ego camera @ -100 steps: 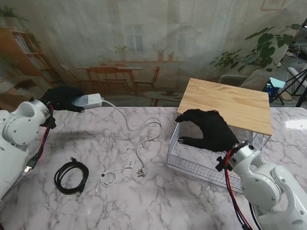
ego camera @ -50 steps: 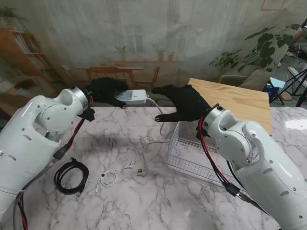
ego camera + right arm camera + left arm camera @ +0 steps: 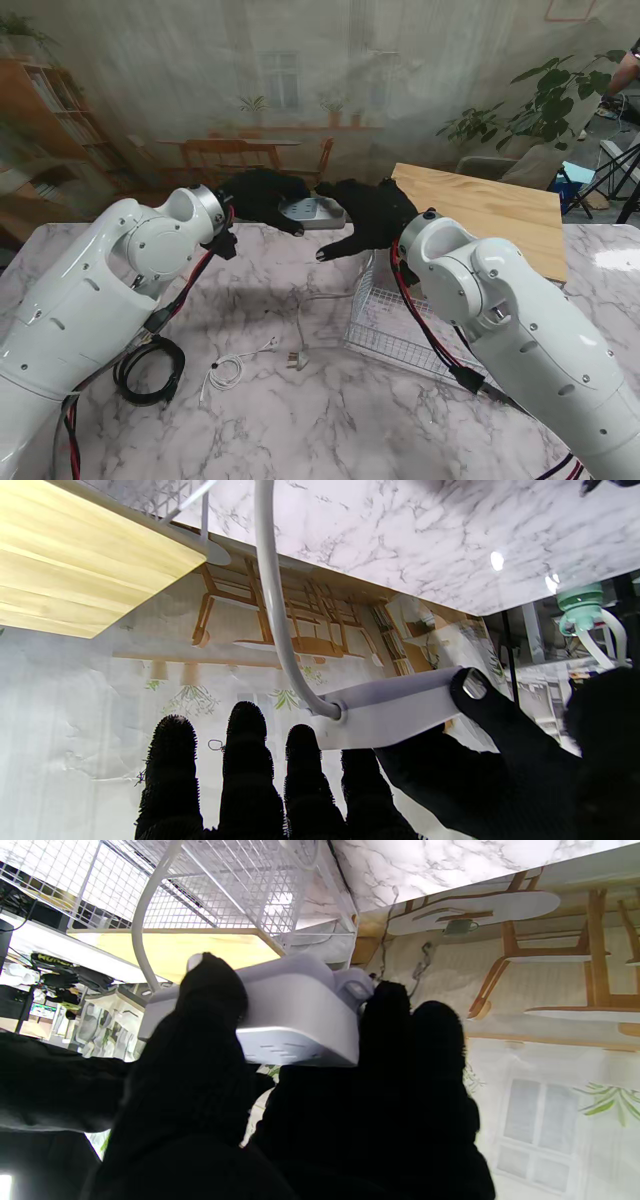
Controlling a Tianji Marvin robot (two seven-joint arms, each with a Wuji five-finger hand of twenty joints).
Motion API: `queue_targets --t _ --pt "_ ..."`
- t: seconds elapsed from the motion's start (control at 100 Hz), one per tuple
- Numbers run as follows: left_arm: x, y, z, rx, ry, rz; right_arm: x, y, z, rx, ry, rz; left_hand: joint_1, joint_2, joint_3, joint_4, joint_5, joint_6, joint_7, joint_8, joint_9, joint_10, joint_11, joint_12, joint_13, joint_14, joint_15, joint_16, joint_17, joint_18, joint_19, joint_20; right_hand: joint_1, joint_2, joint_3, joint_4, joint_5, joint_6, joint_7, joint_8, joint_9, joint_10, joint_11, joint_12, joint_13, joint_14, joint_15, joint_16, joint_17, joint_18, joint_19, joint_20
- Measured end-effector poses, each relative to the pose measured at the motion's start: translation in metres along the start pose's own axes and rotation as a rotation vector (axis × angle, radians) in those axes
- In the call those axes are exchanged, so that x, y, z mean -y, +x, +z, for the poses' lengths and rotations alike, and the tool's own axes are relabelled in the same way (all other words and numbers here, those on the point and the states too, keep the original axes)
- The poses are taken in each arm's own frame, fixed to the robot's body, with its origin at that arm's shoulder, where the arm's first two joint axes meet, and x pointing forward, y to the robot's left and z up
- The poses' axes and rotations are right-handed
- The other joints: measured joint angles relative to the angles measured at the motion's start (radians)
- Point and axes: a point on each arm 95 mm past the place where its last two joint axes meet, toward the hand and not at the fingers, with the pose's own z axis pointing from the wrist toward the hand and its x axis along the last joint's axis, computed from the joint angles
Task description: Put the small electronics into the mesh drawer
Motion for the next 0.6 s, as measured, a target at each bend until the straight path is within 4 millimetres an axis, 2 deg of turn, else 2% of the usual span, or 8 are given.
queue_targets --t 0.16,0.29,0.39,0.53,0.6 --pt "0.000 0.005 0.000 -0.031 -0.007 0.017 -0.007 0.001 0.008 0.035 0.043 -0.019 0.000 0.000 0.000 0.000 0.001 0.000 0.000 0.000 0.001 0.000 0.000 0.000 0.002 0.000 0.000 0.000 0.002 0.000 0.000 0.000 0.000 -0.020 0.022 -0.004 0.020 0.049 0.025 0.024 -0.012 0.022 0.000 -0.001 -0.003 0.004 0.000 0.000 -0.007 0.010 -0.002 -0.003" --pt "0.001 0.007 -0.001 -0.046 -0.006 0.023 -0.012 0.002 0.016 0.052 0.073 -0.053 0.000 -0.010 0.000 0.000 0.008 0.000 0.000 0.000 0.010 0.000 0.000 0.003 0.011 0.000 0.000 0.001 0.009 0.000 0.000 0.000 0.000 -0.032 0.026 -0.010 0.030 0.057 0.036 0.037 -0.012 0.031 -0.001 -0.010 -0.007 0.011 0.000 0.000 -0.018 0.022 -0.011 -0.010" --pt "0.001 0.008 -0.001 -0.058 -0.005 0.029 -0.014 0.003 0.021 0.066 0.129 -0.074 0.000 -0.010 0.000 0.000 0.008 0.000 0.000 0.000 0.010 0.000 0.000 0.007 0.012 0.000 0.000 0.001 0.010 0.000 0.000 0.000 0.000 -0.041 0.040 -0.011 0.079 0.063 0.061 0.064 -0.014 0.035 -0.060 -0.037 -0.018 0.015 0.000 0.000 -0.029 0.033 -0.018 -0.020" --pt "0.001 0.008 -0.002 -0.062 -0.003 0.028 -0.015 0.003 0.028 0.074 0.157 -0.084 0.000 -0.010 0.000 0.000 0.010 0.000 0.001 0.000 0.010 0.000 -0.001 0.011 0.012 0.000 0.000 0.010 0.010 0.000 0.000 0.001 0.006 -0.048 0.032 -0.012 0.137 0.061 0.151 0.177 -0.014 0.035 -0.078 -0.039 -0.027 0.015 0.000 0.000 -0.055 0.051 -0.023 -0.046" --pt "0.001 0.008 -0.002 -0.063 0.000 0.023 -0.012 0.002 0.032 0.066 0.165 -0.044 0.000 -0.010 0.000 0.000 0.010 0.000 0.001 0.000 0.011 0.000 -0.001 0.012 0.012 0.000 0.000 0.011 0.010 0.000 0.000 0.001 0.087 0.014 -0.043 -0.012 0.154 0.024 0.226 0.243 -0.014 0.023 -0.086 -0.039 -0.030 0.016 0.000 0.000 -0.066 0.063 -0.023 -0.062"
